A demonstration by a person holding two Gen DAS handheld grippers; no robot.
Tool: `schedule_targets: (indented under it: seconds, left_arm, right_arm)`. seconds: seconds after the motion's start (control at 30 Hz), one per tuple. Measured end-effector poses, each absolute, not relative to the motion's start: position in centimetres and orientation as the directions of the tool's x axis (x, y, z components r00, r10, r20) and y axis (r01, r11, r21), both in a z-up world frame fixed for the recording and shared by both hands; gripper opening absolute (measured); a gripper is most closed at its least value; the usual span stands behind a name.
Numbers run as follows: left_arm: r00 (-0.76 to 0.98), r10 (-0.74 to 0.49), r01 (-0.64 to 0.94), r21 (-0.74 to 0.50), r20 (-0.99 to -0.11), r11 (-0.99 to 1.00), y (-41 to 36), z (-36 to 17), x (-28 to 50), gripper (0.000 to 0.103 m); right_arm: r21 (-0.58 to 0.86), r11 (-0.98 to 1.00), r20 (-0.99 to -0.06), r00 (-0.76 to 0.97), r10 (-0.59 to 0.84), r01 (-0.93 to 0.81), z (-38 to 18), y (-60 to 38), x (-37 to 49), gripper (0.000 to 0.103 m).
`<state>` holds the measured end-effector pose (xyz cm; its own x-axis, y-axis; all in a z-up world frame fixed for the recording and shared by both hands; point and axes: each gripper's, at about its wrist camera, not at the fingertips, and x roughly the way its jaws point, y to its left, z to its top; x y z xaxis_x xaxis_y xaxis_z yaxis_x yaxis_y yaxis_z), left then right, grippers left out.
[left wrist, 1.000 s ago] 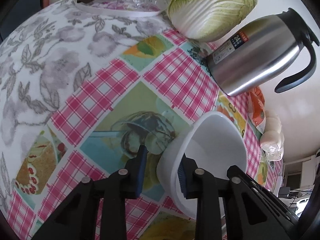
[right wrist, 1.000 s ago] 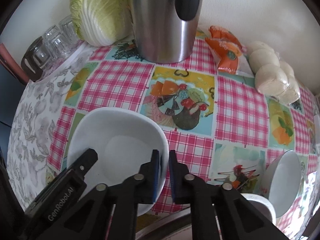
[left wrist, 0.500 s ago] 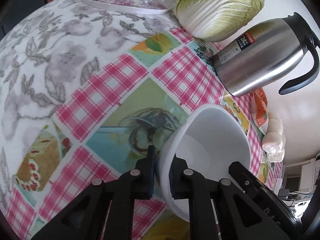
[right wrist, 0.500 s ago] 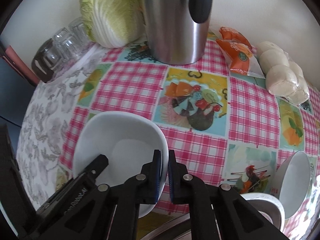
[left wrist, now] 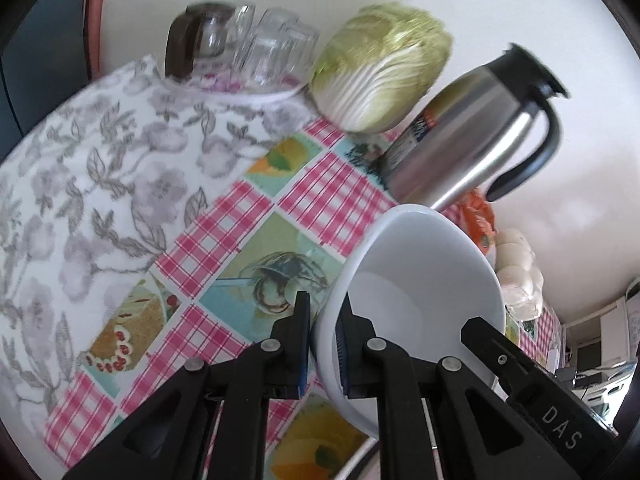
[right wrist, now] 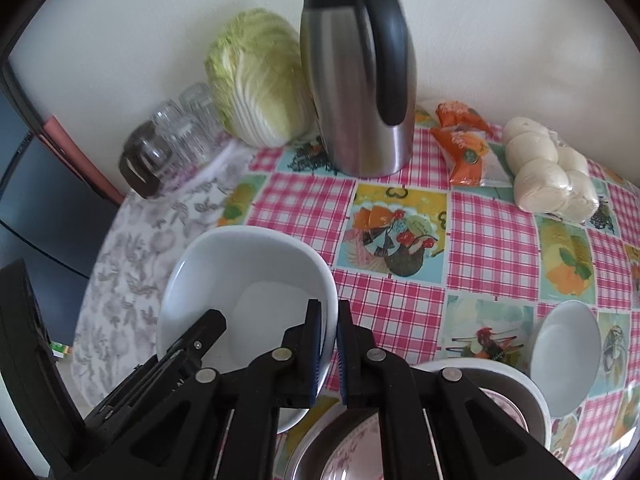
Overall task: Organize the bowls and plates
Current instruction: 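Carry the white square bowl with both grippers over the steel basin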
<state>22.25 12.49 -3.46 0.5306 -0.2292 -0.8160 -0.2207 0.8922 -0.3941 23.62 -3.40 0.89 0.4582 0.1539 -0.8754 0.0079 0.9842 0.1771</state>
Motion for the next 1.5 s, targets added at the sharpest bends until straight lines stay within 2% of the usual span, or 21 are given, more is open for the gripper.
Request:
schedule_targets:
  seconds: [0.37,0.93,1.33,1.5]
  left_arm:
    - [0.57,-0.256,-0.09,-0.37,-0.78,0.925,8.3,0.0,20.3,0.012]
    - [0.578,-0.277,0.178,-0.213,-0.768,0.961,-2.2,3.5,17.3,0.013]
    - [0.602,-0.222,0.265,-0.071,-0.767,0.962,-6.6,4.2,14.6,0.013]
    - [0.6,-0.219,0.261,-0.07,-0.77,0.963,-6.4,4.2,14.1,0.013]
  right_arm:
    - [0.263,0.962,-0.826,0.533,0.183,0.078,3.0,-8.1,19.2,0.009]
    - [0.413,0.881,-0.747,0.639,0.183,0.23,3.6,-18.0,12.4,0.01]
    - [0.463,0.837,-0.734,0.655,0.177,0.293,2.7,-21.0,8.4,0.013]
    - [0.478,0.831,-0.737,0.644,0.204,0.283,2.2,-20.9,7.7,0.013]
